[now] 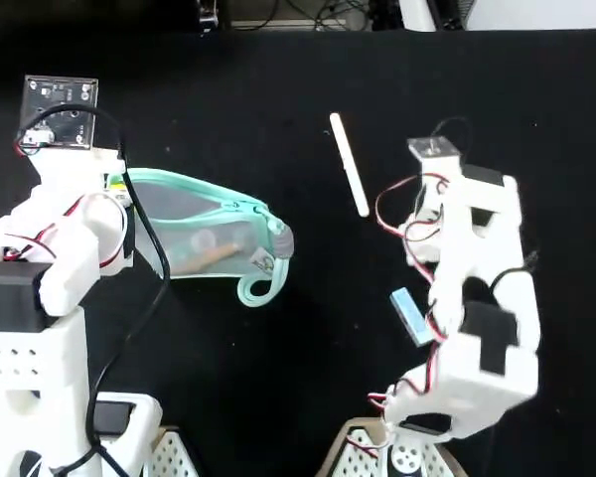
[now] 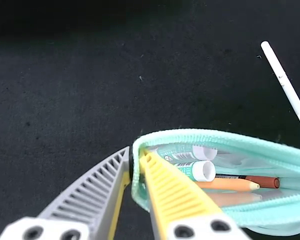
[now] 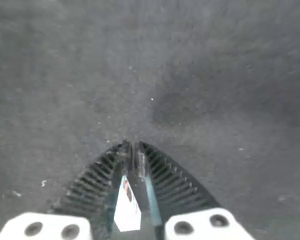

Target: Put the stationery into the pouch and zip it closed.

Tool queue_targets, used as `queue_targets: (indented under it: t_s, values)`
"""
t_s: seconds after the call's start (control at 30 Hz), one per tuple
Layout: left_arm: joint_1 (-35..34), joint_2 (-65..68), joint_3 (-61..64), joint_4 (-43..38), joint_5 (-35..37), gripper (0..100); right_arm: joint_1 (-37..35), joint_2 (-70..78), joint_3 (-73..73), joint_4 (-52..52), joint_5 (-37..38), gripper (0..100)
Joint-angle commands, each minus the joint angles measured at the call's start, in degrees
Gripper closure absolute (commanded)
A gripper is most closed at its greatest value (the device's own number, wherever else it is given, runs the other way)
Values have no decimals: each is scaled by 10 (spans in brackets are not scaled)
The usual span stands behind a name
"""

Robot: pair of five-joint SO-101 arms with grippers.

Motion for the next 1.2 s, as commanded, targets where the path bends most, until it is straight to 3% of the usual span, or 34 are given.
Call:
queue_targets:
  t_s: [0.0, 0.2, 0.4, 0.63, 0.83, 1.17]
  values:
    - [-7, 10, 53, 4, 0, 970, -3, -111, 16, -6, 6, 986]
    - [-7, 10, 53, 4, 0, 970, -4, -224, 60, -11, 4, 986]
    - [-7, 10, 53, 4, 0, 970, -4, -221, 116, -4, 7, 972]
    - [-8, 10, 53, 4, -1, 970, -78, -229, 199, 74, 95, 732]
    - [-8, 10, 53, 4, -2, 970, -92, -227, 264, -14, 93, 727]
    - [-8, 10, 54, 5, -1, 970, -66, -195, 276, -60, 113, 729]
